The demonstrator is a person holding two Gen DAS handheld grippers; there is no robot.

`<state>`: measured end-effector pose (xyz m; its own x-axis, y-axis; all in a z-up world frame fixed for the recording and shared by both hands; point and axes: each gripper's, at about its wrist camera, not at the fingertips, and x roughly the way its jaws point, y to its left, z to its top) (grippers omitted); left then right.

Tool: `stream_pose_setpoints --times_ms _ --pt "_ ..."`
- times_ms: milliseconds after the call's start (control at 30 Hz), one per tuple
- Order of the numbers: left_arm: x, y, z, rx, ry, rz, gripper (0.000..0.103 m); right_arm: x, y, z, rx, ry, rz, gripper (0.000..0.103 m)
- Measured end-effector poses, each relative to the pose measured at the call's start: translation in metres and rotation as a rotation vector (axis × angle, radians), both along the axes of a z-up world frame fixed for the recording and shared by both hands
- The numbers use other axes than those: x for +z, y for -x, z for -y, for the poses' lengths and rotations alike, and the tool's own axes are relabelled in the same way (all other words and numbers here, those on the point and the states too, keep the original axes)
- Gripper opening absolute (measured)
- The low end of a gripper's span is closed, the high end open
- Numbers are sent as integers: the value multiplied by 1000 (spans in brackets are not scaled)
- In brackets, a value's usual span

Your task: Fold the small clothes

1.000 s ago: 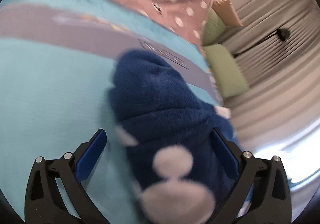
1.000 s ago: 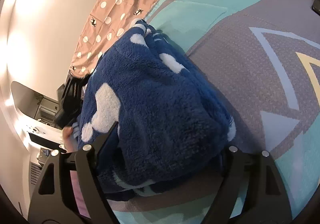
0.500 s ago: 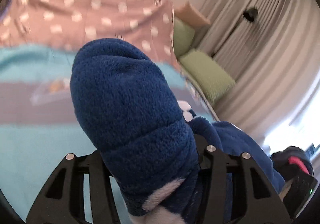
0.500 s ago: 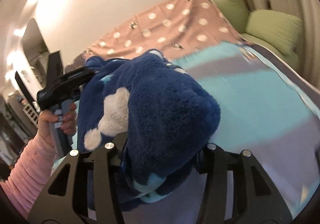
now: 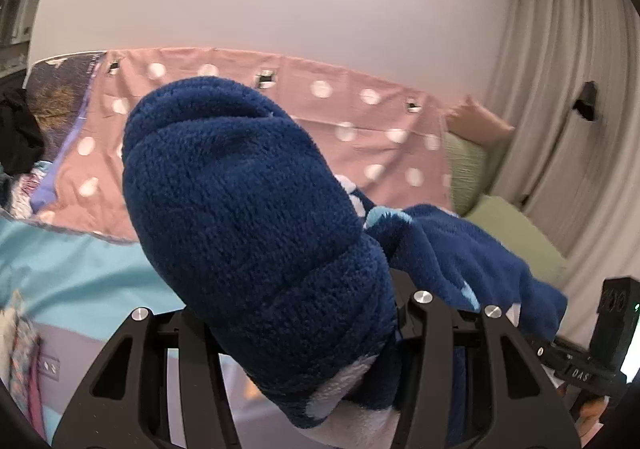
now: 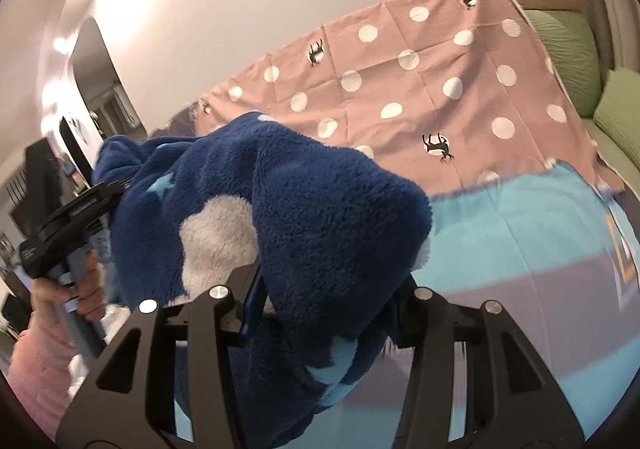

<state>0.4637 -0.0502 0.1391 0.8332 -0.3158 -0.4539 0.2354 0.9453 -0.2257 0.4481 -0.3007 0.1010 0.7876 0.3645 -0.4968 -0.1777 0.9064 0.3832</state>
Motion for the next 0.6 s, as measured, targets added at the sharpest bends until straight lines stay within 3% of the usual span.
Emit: stream_pose_setpoints --times_ms 167,233,267,300,367,400,433,467,500,533,600 --pt "-51 -61 -21 88 -15 -25 52 -36 -77 -24 -26 54 -47 48" --pt "-70 -80 -33 122 5 -34 53 -65 -105 -37 -55 111 -57 56" --pt "-92 -90 -41 159 15 -51 54 -86 -112 -42 -117 159 -91 73" --pt "-109 -97 -48 188 9 -77 61 -107 -118 -46 -181 207 -136 79" --pt "-160 -110 -61 249 -2 -211 66 -157 -126 -53 -194 251 -252 78" --pt "-193 -115 -66 283 -29 -306 67 -176 -125 -48 -187 181 -289 78" --pt "-211 -116 -69 312 -51 -343 69 -188 -121 -31 -176 -11 -325 78" --pt "-225 -116 -79 313 -6 -388 73 -193 -118 -18 -193 -117 -339 79" --pt "-225 -114 -96 303 115 -385 77 -196 -115 -11 -211 -154 -347 79" --pt "-223 -111 -108 305 193 -379 80 -193 -111 -10 -236 -112 -340 79" --pt "-222 -108 -112 312 174 -403 81 -182 -96 -17 -277 -21 -302 79"
